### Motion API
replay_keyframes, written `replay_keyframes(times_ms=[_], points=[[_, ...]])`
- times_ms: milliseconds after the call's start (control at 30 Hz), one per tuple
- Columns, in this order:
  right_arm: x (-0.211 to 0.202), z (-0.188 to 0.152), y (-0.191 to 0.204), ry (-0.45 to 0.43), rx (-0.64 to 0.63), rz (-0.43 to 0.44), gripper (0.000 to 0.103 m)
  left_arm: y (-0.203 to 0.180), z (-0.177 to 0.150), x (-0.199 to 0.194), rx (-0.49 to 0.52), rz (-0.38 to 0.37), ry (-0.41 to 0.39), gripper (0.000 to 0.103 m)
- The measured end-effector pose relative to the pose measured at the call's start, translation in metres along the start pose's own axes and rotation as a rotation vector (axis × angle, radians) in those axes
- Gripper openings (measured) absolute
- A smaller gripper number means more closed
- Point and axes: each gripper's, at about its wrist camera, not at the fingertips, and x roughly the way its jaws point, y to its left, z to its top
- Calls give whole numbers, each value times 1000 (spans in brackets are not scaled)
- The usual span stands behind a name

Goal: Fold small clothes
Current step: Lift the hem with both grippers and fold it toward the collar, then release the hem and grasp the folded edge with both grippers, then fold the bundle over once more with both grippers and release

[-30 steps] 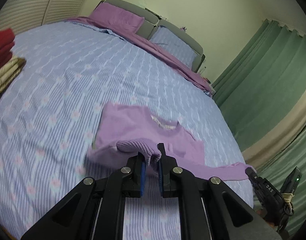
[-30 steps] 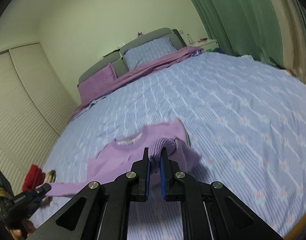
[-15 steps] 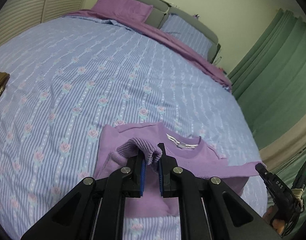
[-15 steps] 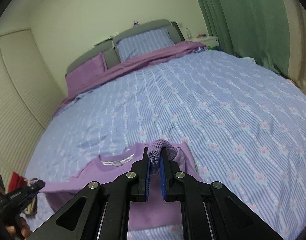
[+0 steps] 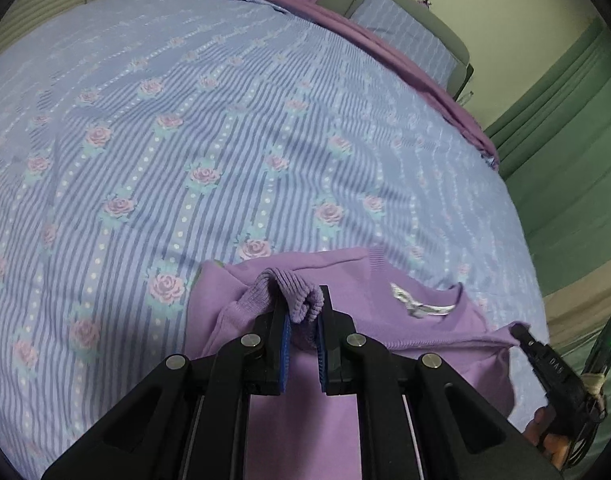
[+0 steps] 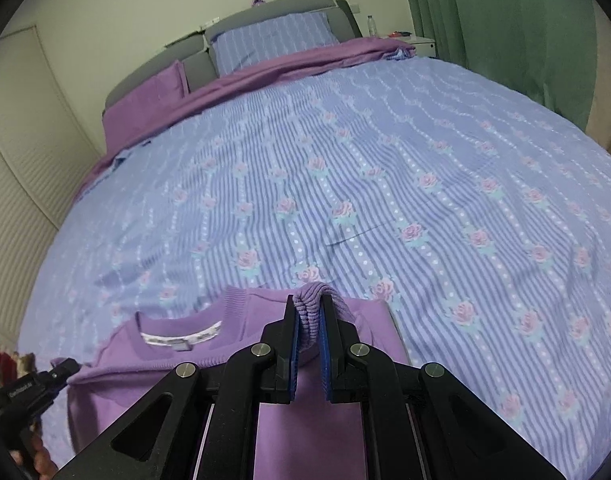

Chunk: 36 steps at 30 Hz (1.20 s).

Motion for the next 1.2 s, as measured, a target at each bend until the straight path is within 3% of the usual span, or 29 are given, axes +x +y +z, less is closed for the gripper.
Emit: replay_keyframes(times_ms=[267,300,333,400,467,533,633,733,800,900,1033,1133,1200], points=[[19,-5,2,-23,-39,-7,11,10,-5,13,40,-20,-15,17],[19,-5,1,-26,-40,-6,15,9,-4,12,51,-19,-14,23],[18,-4,1,-26,-42,-7,28,7,-3,10,65,-11,-18,27],[15,-4,0,-29,-51,-33,47,4,0,3,91,-12,-33,49],[7,-4,1,-46,-76,-25,48,1,2,-12,117,66,-94,72],[-5,-6,4,-57,-124,-20,48,-6,1,-31,200,118,-175,74],[-22,-12,6,-99,-195,-50,54,-14,-5,-43,332,184,-209,74],[-38,-16,2,-143,-256,-79,64,-25,-19,-44,502,262,-220,74],[-36,-15,-1,-124,-297,-98,65,-29,-26,-33,595,272,-181,74],[-18,-11,-8,-37,-308,-85,65,-25,-22,-14,599,237,-84,72],[8,-11,-14,51,-274,-45,64,-18,-12,5,520,132,-7,68],[19,-14,-12,75,-259,-20,59,-12,-7,14,457,103,16,61],[23,-17,-7,69,-279,-33,59,-10,-6,17,445,108,9,47]])
